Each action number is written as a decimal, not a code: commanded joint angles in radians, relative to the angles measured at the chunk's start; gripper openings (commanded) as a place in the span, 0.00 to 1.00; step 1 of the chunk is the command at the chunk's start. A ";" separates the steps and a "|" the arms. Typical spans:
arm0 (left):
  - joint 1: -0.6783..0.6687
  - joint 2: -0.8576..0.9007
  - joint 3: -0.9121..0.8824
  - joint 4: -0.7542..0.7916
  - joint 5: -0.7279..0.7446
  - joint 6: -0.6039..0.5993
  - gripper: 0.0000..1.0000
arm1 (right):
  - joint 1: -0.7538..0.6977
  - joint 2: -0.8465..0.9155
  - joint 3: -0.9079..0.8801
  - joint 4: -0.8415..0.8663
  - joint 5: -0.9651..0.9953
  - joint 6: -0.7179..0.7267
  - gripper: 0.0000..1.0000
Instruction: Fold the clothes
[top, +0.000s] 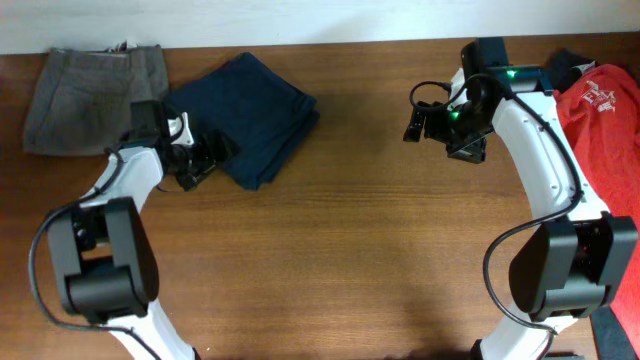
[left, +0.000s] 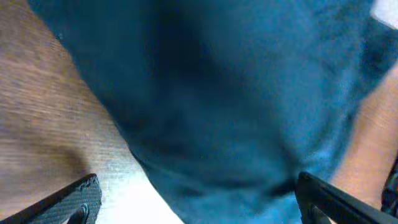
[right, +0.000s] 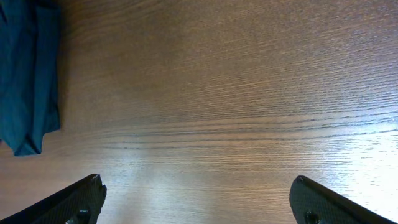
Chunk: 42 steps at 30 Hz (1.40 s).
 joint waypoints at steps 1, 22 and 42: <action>0.002 0.038 -0.005 0.021 0.015 -0.036 0.99 | -0.005 -0.039 0.011 0.000 -0.016 -0.016 0.99; -0.004 0.178 -0.005 0.277 0.023 -0.171 0.99 | -0.005 -0.039 0.011 0.007 -0.017 -0.018 0.99; -0.005 0.163 0.147 0.291 0.090 -0.048 0.00 | -0.005 -0.039 0.011 0.005 -0.016 -0.044 0.99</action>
